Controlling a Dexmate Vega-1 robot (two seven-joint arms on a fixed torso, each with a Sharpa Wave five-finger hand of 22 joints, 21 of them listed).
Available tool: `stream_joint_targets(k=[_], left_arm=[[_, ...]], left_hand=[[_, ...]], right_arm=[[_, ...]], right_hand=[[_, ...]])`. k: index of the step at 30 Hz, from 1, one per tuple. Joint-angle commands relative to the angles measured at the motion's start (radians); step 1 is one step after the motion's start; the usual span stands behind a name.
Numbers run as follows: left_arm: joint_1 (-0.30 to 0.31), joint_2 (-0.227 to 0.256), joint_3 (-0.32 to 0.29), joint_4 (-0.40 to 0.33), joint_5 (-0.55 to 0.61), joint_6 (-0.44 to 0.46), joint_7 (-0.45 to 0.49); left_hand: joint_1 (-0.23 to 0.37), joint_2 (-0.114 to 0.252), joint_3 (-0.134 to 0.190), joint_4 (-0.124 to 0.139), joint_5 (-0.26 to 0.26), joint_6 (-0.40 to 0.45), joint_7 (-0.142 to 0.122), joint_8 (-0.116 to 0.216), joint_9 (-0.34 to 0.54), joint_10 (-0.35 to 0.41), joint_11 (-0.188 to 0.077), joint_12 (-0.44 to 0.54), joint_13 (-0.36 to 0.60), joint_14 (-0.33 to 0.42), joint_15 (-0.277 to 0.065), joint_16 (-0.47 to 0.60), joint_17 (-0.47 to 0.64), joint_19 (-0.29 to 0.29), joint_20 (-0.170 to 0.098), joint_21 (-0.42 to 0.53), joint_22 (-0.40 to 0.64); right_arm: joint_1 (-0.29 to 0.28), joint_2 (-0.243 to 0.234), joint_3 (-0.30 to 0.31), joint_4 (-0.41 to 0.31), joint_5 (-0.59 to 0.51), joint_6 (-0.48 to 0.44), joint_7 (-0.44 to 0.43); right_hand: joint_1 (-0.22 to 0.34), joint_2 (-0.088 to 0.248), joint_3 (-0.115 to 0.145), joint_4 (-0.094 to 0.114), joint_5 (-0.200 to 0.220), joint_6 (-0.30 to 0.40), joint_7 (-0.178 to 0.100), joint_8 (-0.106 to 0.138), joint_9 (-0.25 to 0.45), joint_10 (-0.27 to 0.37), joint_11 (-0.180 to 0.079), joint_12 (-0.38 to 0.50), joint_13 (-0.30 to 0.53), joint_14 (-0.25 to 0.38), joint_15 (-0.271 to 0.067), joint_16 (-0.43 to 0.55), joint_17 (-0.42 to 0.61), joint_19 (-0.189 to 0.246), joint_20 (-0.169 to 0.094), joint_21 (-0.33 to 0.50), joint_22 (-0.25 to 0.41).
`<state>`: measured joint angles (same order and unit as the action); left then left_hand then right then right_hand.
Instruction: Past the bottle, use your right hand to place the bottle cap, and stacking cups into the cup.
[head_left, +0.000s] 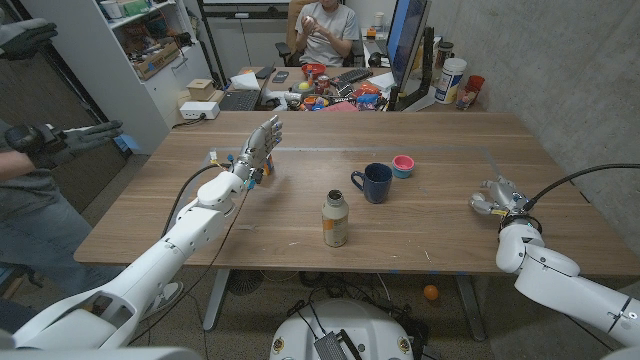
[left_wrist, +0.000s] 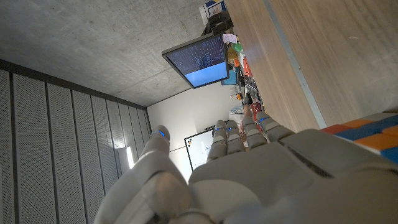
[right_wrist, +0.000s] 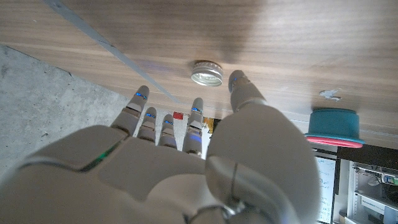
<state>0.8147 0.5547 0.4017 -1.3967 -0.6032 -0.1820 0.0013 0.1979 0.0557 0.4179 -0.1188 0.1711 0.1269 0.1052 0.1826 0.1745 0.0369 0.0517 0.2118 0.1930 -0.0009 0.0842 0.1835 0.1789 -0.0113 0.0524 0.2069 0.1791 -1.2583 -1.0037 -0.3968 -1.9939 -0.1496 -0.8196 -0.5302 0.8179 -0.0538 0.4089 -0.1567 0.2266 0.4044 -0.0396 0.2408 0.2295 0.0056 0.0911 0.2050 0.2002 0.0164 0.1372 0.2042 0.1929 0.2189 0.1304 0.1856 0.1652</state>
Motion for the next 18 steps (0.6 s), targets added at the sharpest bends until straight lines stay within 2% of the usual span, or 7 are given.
stream_joint_targets(k=[1,13,18], left_arm=[[-0.009,0.006,0.004,-0.004,0.008,0.014,0.003],[-0.022,0.001,0.012,0.009,0.014,0.022,-0.001],[-0.022,-0.001,0.012,0.014,0.013,0.021,0.001]], left_hand=[[0.003,0.009,0.002,-0.003,0.006,0.002,-0.002,0.005,0.005,0.0,0.003,0.0,0.004,0.008,0.002,0.006,0.004,0.002,0.009,-0.001,0.002],[0.003,0.009,0.002,-0.003,0.006,0.002,-0.002,0.005,0.005,0.001,0.003,0.0,0.004,0.008,0.002,0.005,0.004,0.001,0.009,-0.003,0.003],[0.002,0.009,0.002,-0.003,0.006,0.002,-0.003,0.005,0.005,0.0,0.0,0.0,0.004,0.007,0.0,0.005,0.004,-0.001,0.012,-0.004,0.003]], right_arm=[[0.017,0.003,-0.025,0.033,0.019,0.004,-0.005],[0.037,0.007,-0.034,0.063,0.047,0.009,0.0],[0.048,0.012,-0.039,0.076,0.055,0.017,-0.002]], right_hand=[[0.009,0.003,0.004,0.003,0.01,0.009,-0.002,0.004,0.003,0.01,0.0,0.01,0.001,0.01,0.004,0.01,0.006,0.007,-0.003,0.01,0.005],[0.001,0.008,0.002,0.011,0.011,0.024,-0.003,0.009,0.006,0.023,-0.004,0.013,0.001,0.026,-0.006,0.016,0.008,0.011,-0.004,0.01,0.005],[-0.002,0.014,0.001,0.015,0.012,0.062,-0.005,0.023,0.01,0.044,-0.008,0.019,0.001,0.044,-0.012,0.021,0.008,0.022,0.0,0.013,0.006]])
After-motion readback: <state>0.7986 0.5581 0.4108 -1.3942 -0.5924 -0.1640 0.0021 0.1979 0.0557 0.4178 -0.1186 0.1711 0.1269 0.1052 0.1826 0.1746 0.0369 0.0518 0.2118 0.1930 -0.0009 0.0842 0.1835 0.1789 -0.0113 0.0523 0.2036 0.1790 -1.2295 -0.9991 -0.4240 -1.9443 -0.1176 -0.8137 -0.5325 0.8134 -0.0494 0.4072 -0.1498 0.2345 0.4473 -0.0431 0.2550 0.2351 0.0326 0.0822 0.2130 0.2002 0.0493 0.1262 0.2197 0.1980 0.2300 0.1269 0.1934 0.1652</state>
